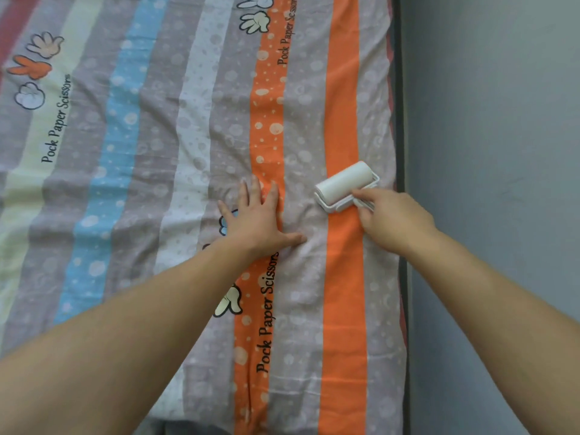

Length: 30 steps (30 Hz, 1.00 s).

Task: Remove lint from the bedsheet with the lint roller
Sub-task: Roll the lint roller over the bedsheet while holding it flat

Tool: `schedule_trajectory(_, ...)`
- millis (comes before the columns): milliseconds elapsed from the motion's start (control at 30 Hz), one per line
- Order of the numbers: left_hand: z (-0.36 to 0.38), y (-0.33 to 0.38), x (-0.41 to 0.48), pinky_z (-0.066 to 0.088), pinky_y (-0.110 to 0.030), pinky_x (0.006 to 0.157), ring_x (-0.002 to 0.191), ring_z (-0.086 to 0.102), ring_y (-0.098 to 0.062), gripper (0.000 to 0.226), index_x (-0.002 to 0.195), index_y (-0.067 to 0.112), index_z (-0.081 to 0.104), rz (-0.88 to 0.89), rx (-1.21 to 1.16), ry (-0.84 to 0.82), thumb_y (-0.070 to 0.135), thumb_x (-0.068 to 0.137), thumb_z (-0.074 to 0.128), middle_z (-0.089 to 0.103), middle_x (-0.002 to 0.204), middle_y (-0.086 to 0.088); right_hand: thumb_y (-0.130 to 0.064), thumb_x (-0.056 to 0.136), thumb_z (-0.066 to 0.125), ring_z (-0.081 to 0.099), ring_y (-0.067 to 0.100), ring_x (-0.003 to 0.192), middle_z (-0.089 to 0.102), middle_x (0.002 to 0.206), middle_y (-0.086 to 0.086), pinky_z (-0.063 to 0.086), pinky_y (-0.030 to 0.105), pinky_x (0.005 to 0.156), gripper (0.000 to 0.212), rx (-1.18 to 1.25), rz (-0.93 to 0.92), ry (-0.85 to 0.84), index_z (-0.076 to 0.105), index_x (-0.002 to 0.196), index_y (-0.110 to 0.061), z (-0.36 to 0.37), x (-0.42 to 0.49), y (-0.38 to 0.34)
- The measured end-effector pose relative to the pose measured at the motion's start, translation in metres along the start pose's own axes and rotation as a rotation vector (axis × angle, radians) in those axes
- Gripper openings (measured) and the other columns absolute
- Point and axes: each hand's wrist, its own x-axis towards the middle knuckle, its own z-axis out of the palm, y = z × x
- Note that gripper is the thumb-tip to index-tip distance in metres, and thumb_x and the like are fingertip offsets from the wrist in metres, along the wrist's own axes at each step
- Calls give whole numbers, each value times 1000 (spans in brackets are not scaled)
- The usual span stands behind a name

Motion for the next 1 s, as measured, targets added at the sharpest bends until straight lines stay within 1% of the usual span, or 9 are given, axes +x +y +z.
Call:
schedule_trajectory(233, 28, 10, -32, -10, -73, 114, 146, -39, -25, 139, 158, 30, -20, 88, 21, -59, 88, 63, 64, -37, 161, -4, -38, 97, 43, 60, 25, 104, 67, 118, -3, 48, 32, 71, 42, -40, 143, -69, 43, 135, -54, 18, -99, 49)
schedule_trajectory(333, 35, 15, -40, -10, -73, 114, 145, -41, -27, 143, 156, 30, -26, 76, 36, -63, 91, 61, 62, -40, 160, -5, -37, 95, 47, 61, 24, 103, 67, 118, -3, 49, 32, 74, 42, 11, 198, -118, 47, 134, -53, 21, -129, 71)
schedule_trajectory(467, 42, 19, -49, -13, -72, 114, 142, -46, -26, 146, 153, 29, -31, 73, 23, -72, 90, 60, 63, -44, 158, -5, -41, 92, 51, 61, 16, 110, 64, 126, -11, 51, 34, 85, 40, 91, 248, -185, 51, 130, -54, 9, -151, 85)
schedule_trajectory(533, 43, 20, -51, -15, -71, 114, 141, -47, -25, 145, 153, 30, -31, 75, 3, -71, 90, 60, 64, -44, 158, -4, -43, 92, 50, 61, 17, 111, 63, 128, -11, 52, 36, 87, 40, 165, 217, -121, 50, 129, -56, -1, -149, 75)
schedule_trajectory(633, 44, 13, -54, -16, -64, 118, 145, -41, -21, 143, 157, 30, -23, 108, -59, -33, 85, 62, 68, -38, 161, -1, -40, 94, 49, 58, 20, 115, 61, 131, -7, 50, 37, 90, 41, 231, 117, 18, 49, 133, -50, -10, -127, 36)
schedule_trajectory(733, 44, -2, -60, -4, -53, 125, 153, -25, -21, 141, 160, 23, -12, 92, -121, 62, 78, 63, 74, -25, 167, -2, -37, 98, 46, 55, 27, 120, 59, 134, -3, 49, 40, 93, 42, 177, 51, 71, 46, 138, -45, -5, -84, -15)
schedule_trajectory(833, 43, -17, -63, 5, -46, 126, 155, -15, -22, 145, 161, 16, -9, 20, -150, 101, 80, 61, 75, -20, 168, -3, -33, 98, 45, 53, 31, 120, 57, 136, 4, 45, 39, 93, 44, 132, 17, 71, 45, 141, -39, 19, -43, -44)
schedule_trajectory(900, 42, -23, -63, 4, -46, 125, 155, -16, -19, 146, 161, 17, -11, 29, -136, 72, 81, 61, 74, -21, 168, 0, -32, 96, 44, 54, 32, 120, 56, 137, 5, 45, 39, 93, 45, 116, 44, 20, 44, 141, -39, 34, -36, -46)
schedule_trajectory(1000, 43, -28, -64, 3, -46, 124, 154, -18, -17, 144, 160, 20, -14, 52, -124, 49, 81, 63, 73, -24, 167, 4, -33, 95, 44, 55, 30, 119, 57, 135, 2, 46, 39, 91, 45, 42, 107, -12, 44, 138, -45, 41, -58, -30)
